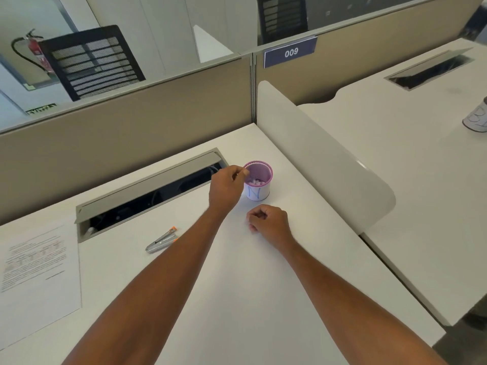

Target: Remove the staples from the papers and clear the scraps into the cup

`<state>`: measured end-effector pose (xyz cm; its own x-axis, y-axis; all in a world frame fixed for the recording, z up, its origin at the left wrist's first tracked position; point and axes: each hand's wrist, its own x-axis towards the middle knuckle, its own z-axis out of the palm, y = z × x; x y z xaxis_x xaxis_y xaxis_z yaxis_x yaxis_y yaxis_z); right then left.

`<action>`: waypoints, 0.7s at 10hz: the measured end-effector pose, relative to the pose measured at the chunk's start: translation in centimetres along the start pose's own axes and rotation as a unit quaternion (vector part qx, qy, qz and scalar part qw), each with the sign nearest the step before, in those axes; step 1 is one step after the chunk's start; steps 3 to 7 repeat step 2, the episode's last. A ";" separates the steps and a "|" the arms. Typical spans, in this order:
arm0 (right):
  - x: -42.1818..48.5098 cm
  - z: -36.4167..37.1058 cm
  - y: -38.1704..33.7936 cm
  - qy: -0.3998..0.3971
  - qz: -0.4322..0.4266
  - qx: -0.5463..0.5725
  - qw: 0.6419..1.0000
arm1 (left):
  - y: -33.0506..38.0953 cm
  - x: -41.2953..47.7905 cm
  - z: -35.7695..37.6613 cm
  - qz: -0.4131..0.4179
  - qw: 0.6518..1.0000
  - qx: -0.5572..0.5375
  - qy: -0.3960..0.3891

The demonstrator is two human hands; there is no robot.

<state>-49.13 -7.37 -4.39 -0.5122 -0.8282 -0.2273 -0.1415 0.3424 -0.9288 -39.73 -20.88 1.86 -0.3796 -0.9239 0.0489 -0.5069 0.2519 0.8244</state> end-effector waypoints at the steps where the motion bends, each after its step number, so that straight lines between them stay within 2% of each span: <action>1: 0.2 -0.6 -0.7 -0.039 0.035 0.032 0.998 | -0.8 -1.3 -2.3 -0.023 0.999 0.015 -0.035; 2: 0.1 -1.0 -1.1 -0.084 0.064 0.034 0.994 | -1.7 -3.0 -5.3 -0.037 0.998 0.004 -0.043; 7: 0.1 -1.0 -1.1 -0.084 0.064 0.034 0.994 | -1.7 -3.0 -5.3 -0.037 0.998 0.004 -0.043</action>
